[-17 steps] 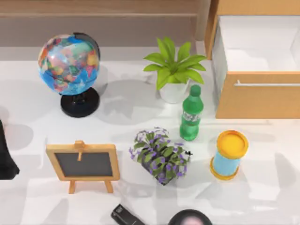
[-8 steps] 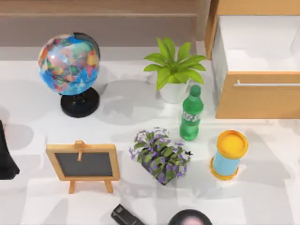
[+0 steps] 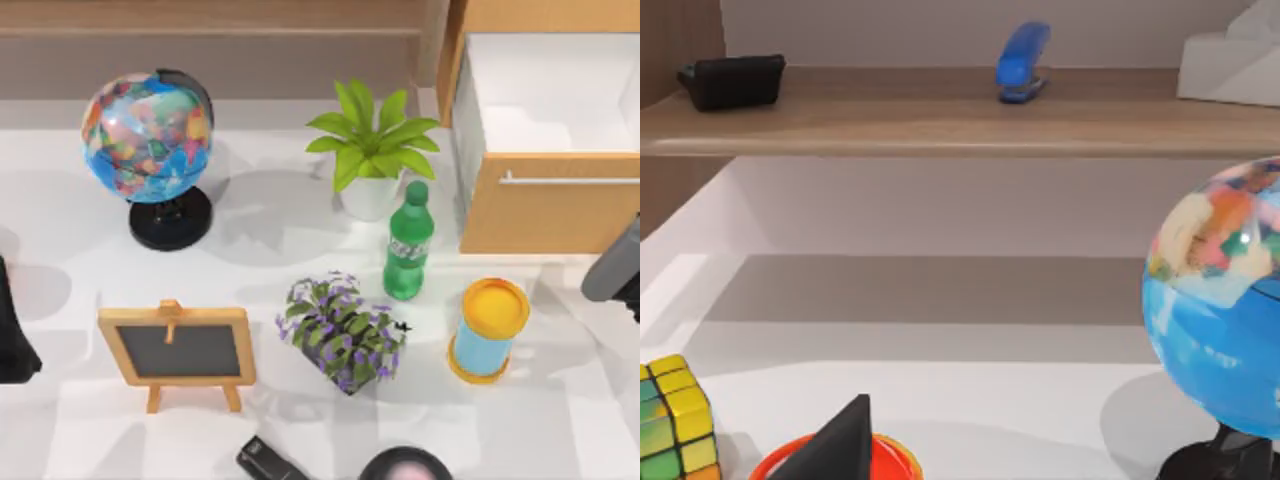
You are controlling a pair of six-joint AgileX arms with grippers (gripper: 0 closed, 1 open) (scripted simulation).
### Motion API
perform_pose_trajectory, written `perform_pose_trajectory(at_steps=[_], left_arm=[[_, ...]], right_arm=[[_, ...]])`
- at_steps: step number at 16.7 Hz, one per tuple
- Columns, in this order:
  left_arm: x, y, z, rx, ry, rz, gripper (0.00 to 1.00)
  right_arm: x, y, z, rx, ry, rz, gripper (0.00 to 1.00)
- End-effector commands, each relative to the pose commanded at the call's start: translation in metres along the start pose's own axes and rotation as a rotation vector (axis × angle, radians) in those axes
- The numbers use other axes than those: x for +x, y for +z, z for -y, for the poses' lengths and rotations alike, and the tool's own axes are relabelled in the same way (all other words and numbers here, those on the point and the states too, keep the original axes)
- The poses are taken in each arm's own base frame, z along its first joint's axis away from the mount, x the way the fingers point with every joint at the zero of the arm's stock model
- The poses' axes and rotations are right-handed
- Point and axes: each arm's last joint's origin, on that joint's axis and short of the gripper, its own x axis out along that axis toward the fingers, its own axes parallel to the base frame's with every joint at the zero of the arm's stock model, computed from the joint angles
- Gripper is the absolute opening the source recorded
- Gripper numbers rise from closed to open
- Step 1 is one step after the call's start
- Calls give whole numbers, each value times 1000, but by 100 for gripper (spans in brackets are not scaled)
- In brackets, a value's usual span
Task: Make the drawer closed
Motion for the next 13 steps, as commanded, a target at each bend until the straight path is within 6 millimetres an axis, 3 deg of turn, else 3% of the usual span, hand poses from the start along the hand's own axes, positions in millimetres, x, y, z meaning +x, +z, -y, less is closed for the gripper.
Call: perform_pose_trajectory(at_steps=[6, 13], left_arm=[[0, 0, 0, 0, 0, 0, 100], [0, 0, 0, 0, 0, 0, 100]], right_arm=[[0, 28, -19, -197, 14, 40, 100], [2, 25, -20, -202, 19, 38, 100]])
